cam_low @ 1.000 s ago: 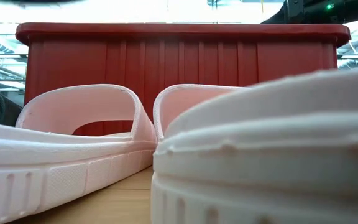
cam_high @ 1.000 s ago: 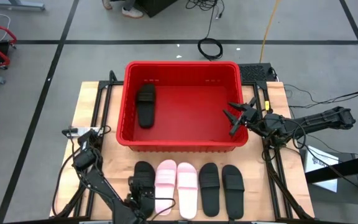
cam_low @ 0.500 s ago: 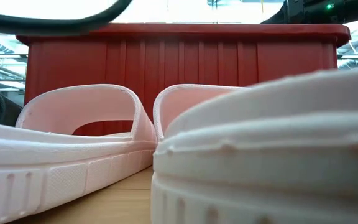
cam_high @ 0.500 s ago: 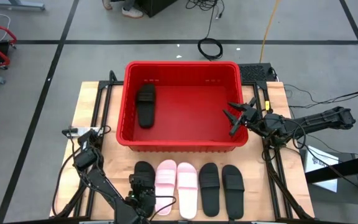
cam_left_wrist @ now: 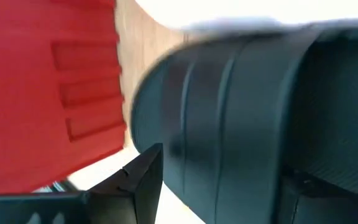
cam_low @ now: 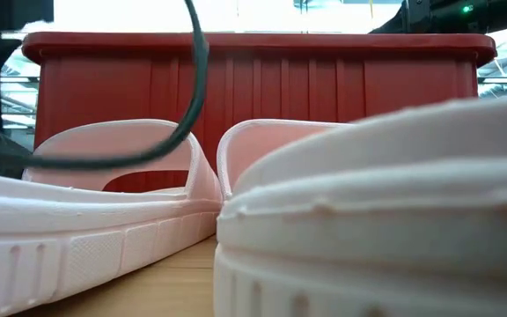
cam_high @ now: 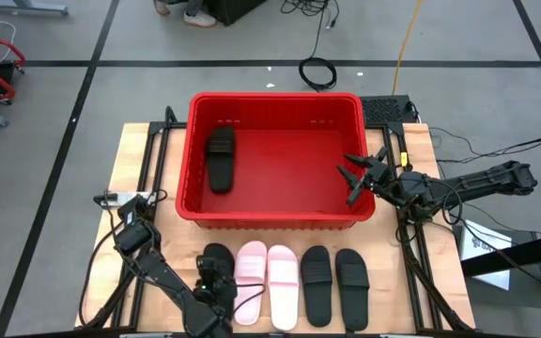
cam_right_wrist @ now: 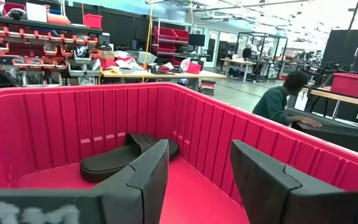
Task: Pick and place slides into bin
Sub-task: Put the black slipper into the black slipper
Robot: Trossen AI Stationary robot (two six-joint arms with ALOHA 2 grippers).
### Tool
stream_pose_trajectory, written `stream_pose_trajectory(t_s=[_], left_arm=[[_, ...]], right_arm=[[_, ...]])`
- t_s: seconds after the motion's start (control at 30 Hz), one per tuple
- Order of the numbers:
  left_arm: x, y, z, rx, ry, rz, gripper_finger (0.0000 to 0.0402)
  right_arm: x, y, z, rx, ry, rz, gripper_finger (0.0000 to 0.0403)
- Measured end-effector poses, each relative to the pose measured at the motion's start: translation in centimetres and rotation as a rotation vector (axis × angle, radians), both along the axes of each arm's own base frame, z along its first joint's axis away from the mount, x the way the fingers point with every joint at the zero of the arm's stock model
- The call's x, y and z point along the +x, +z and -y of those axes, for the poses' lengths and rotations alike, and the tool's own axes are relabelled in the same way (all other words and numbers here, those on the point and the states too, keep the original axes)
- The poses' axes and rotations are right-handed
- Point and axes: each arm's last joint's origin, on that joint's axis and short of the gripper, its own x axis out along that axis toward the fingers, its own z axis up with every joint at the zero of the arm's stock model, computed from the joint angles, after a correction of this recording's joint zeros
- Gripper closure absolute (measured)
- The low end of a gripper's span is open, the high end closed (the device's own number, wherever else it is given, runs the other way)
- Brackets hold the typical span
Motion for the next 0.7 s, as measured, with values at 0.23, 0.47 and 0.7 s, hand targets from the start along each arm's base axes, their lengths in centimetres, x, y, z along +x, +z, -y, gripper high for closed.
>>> stream_pose_trajectory(t_s=[0.23,0.47,0.7], left_arm=[[0.11,0.01,-0.07,-0.001,0.02,0.014,0.0202],[0.15,0.02,-0.11,0.009,0.008,0.022,0.0274],[0.13,0.04,-0.13,0.011,0.01,0.021,0.0353]], right_arm=[[0.0,0.0,0.0,-0.001,0.0,-0.001,0.0238],[0.0,0.0,0.0,-0.002,0.0,-0.002,0.0238],[0.0,0.0,0.0,-0.003,0.0,-0.002,0.0238]])
